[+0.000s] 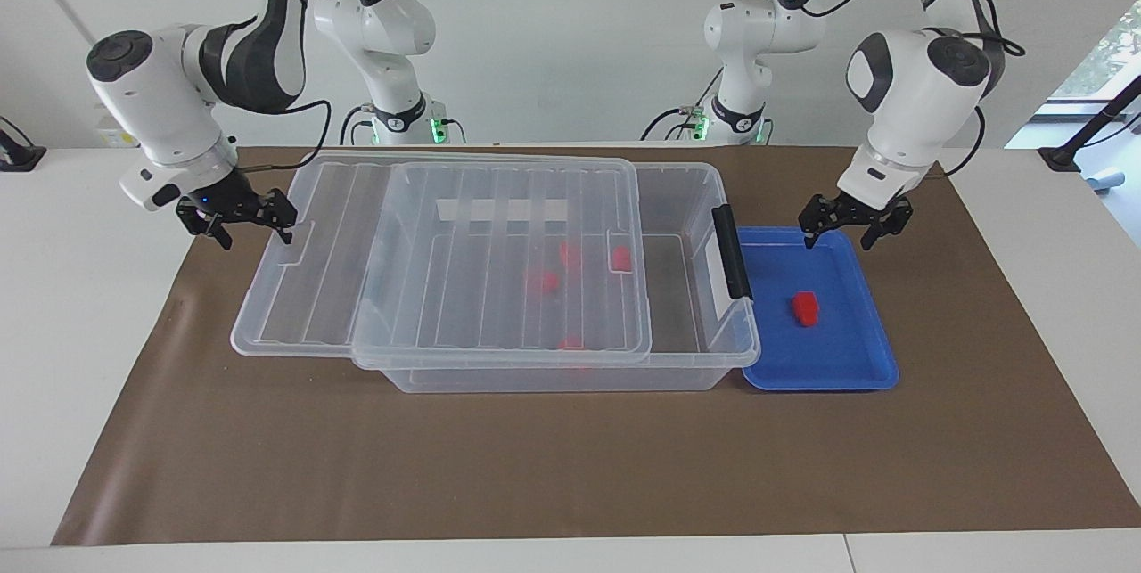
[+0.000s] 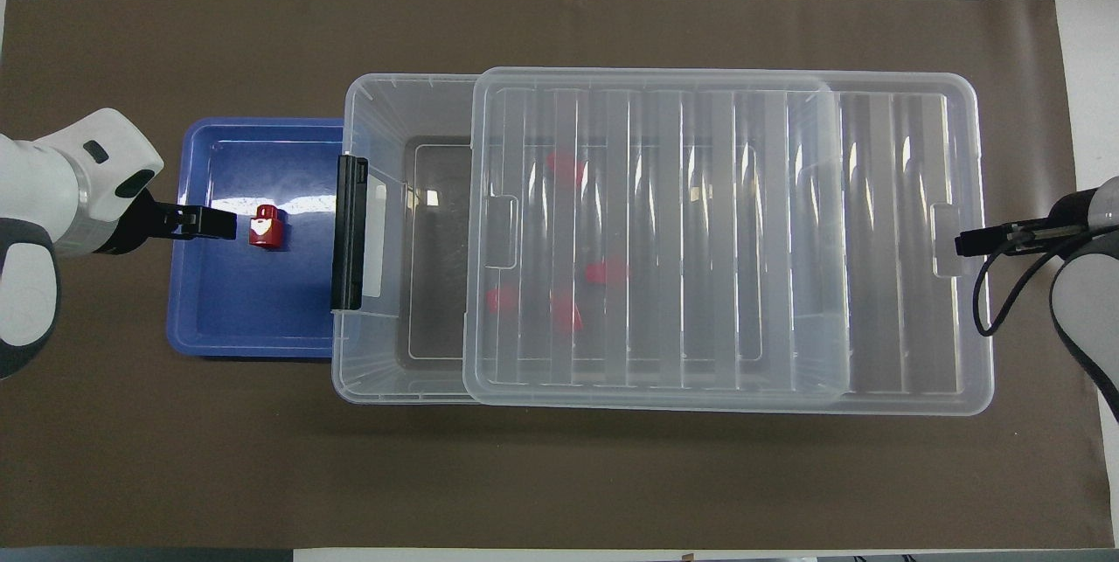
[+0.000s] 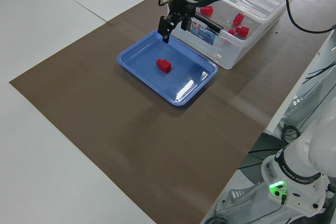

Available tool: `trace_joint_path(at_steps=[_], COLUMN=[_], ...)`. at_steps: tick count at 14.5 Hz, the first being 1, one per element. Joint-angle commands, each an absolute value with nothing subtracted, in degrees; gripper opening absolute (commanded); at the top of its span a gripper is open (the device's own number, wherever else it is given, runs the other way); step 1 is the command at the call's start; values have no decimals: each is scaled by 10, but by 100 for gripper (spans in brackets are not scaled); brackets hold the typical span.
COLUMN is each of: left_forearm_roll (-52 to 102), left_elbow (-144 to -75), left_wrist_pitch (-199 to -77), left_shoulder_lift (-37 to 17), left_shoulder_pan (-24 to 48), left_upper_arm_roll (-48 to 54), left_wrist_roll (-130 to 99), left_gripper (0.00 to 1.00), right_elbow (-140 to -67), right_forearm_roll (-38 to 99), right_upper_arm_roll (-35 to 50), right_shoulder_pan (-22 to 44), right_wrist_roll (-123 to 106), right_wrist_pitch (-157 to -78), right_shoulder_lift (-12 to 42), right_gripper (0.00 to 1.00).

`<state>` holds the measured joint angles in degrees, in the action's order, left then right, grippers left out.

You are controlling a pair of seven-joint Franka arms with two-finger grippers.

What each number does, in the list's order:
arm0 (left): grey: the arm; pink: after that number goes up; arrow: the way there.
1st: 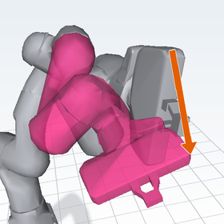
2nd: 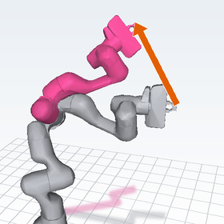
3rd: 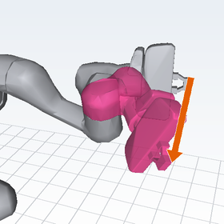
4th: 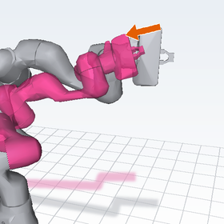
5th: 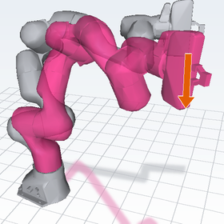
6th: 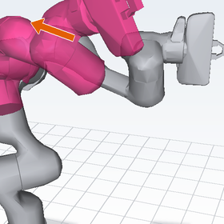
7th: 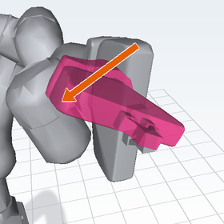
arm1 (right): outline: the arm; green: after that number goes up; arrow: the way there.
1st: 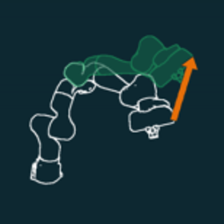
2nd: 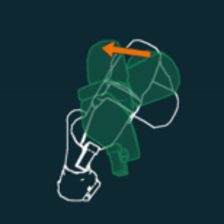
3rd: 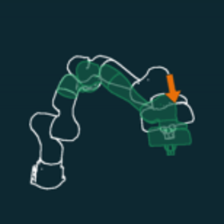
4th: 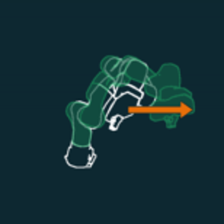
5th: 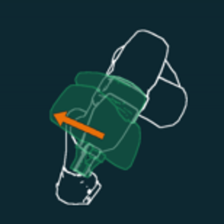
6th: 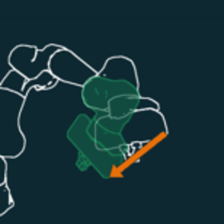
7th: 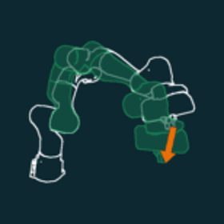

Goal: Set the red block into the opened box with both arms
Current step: 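Grasp the red block on the blue tray with the left gripper and lift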

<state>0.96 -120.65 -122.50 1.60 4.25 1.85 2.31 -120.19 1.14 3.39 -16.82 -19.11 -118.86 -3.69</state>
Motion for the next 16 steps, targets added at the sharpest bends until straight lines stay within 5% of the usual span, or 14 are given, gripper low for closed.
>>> trace_joint_path(at_steps=[1,13,14,15,16], left_forearm_roll=[6,6,6,6,6], left_elbow=[-1257,-1303,-1302,-1302,-1301], left_wrist_pitch=[-1301,-1460,-1459,-1459,-1456], left_shoulder_lift=[1,-83,-83,-83,-83], left_shoulder_pan=[54,39,36,36,35], left_upper_arm_roll=[13,11,11,11,11], left_wrist_roll=[27,29,27,26,26], left_gripper=[100,95,82,48,3], right_elbow=[-1208,-1205,-1204,-1204,-1204], right_forearm_roll=[6,6,6,6,6], right_upper_arm_roll=[39,37,36,36,36], right_shoulder_pan=[-190,-221,-221,-221,-221], right_wrist_roll=[-223,-265,-274,-278,-277], right_wrist_pitch=[-1206,-1208,-1208,-1208,-1208], right_shoulder_lift=[-37,-36,-36,-36,-36], right_gripper=[100,100,100,100,100])
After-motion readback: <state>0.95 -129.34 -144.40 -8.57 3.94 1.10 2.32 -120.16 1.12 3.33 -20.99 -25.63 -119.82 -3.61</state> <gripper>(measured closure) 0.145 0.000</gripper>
